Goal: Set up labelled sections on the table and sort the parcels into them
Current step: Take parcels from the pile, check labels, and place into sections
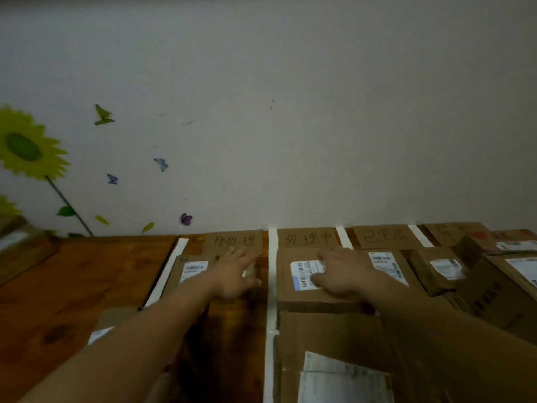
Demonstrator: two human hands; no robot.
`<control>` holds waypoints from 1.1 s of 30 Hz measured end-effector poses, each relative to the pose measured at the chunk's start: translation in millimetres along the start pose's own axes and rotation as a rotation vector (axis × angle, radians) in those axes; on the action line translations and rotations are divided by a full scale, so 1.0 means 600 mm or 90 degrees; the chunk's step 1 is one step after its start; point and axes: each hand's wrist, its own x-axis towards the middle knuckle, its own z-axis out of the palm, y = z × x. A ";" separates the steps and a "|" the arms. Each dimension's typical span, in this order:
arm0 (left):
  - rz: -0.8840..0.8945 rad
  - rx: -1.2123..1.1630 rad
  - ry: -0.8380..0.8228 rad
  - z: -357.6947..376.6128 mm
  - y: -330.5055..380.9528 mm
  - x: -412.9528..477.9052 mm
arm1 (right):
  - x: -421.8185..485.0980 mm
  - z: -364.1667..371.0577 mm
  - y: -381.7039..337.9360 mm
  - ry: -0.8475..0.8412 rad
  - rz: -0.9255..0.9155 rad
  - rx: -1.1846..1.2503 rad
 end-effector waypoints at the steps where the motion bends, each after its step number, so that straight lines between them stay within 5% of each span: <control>1: -0.017 0.010 0.008 -0.016 -0.021 -0.018 | -0.002 -0.007 -0.025 0.002 -0.019 -0.008; 11: -0.180 0.058 0.087 -0.125 -0.334 -0.272 | -0.014 0.000 -0.388 0.011 -0.185 -0.054; 21: -0.398 -0.176 0.164 -0.192 -0.721 -0.593 | -0.024 0.065 -0.852 -0.024 -0.334 -0.030; 28: -0.466 -0.269 0.227 -0.238 -0.898 -0.659 | 0.026 0.083 -1.063 -0.050 -0.379 -0.021; 33: -0.495 -0.200 0.244 -0.292 -0.996 -0.641 | 0.114 0.082 -1.186 -0.050 -0.411 0.009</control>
